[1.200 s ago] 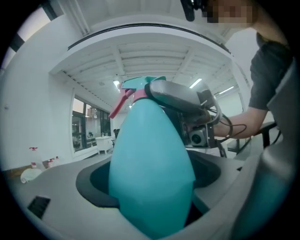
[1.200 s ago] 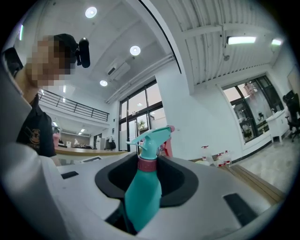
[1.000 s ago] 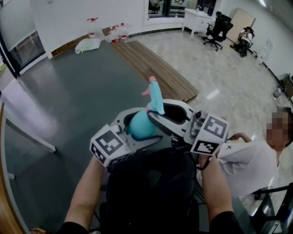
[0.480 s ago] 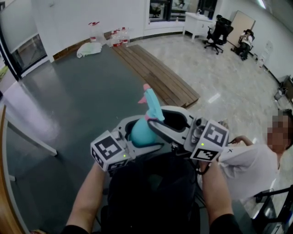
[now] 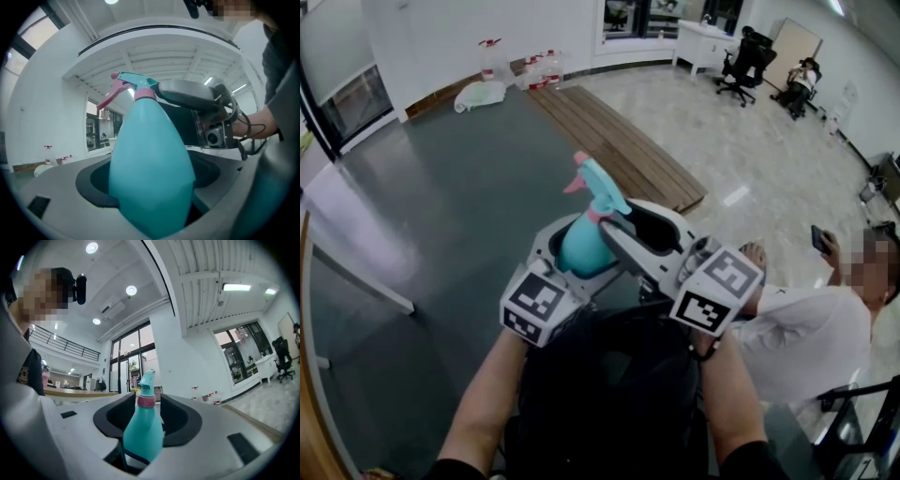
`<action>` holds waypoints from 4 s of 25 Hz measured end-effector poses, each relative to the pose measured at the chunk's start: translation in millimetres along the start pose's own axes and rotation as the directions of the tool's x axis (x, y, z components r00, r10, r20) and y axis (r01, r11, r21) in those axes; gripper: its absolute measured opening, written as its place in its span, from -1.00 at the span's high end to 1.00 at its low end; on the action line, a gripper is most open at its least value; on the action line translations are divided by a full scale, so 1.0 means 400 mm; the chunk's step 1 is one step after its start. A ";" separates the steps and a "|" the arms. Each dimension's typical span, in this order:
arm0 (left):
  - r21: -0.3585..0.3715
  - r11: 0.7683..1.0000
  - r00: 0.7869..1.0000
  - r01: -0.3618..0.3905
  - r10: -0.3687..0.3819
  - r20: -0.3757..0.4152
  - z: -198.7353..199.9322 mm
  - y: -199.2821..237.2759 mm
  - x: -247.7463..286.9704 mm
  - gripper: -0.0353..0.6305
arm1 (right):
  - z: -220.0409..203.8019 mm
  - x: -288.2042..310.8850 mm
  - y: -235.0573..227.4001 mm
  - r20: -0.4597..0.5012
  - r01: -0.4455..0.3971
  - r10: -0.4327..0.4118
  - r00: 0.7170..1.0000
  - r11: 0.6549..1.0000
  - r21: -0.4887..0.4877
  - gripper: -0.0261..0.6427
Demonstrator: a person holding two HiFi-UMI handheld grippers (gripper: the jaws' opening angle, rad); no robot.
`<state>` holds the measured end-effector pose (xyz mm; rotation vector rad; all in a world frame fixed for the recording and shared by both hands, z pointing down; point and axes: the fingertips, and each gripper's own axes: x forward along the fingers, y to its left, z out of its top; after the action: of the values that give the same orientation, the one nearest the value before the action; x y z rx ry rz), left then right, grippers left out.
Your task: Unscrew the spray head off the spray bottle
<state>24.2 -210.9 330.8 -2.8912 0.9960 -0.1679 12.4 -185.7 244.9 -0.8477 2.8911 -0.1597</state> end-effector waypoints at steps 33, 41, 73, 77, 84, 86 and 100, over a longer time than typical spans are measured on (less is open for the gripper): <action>-0.024 0.894 0.894 0.447 -0.446 0.037 0.024 -0.164 -0.048 -0.41 | 0.010 -0.059 0.082 0.034 -0.304 0.304 0.952 0.953 -0.005 0.52; -0.040 0.903 0.903 0.428 -0.425 0.065 0.033 -0.166 -0.047 -0.41 | 0.013 -0.065 0.085 0.028 -0.303 0.303 0.953 0.953 -0.015 0.50; -0.016 0.990 0.990 0.142 -0.143 -0.007 -0.006 -0.062 -0.004 -0.41 | -0.010 -0.011 0.017 -0.039 -0.031 0.032 0.999 0.999 0.038 0.51; -0.028 0.956 0.957 0.291 -0.290 0.015 0.002 -0.111 -0.022 -0.41 | -0.004 -0.037 0.045 -0.027 -0.149 0.150 0.988 0.988 0.032 0.51; -0.049 0.874 0.875 0.483 -0.482 0.037 0.008 -0.180 -0.062 -0.41 | -0.008 -0.069 0.085 -0.005 -0.332 0.332 0.943 0.942 0.042 0.51; -0.054 0.853 0.855 0.519 -0.517 0.049 0.012 -0.195 -0.071 -0.41 | -0.007 -0.076 0.095 0.002 -0.374 0.374 0.927 0.926 0.054 0.51; -0.037 0.945 0.944 0.326 -0.323 0.065 0.009 -0.114 -0.046 -0.41 | 0.002 -0.063 0.061 0.009 -0.232 0.232 0.973 0.972 0.023 0.43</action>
<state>38.1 -163.7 330.7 -3.0637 0.5134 -0.0789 20.8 -151.6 243.3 -0.4992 2.9464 -0.1679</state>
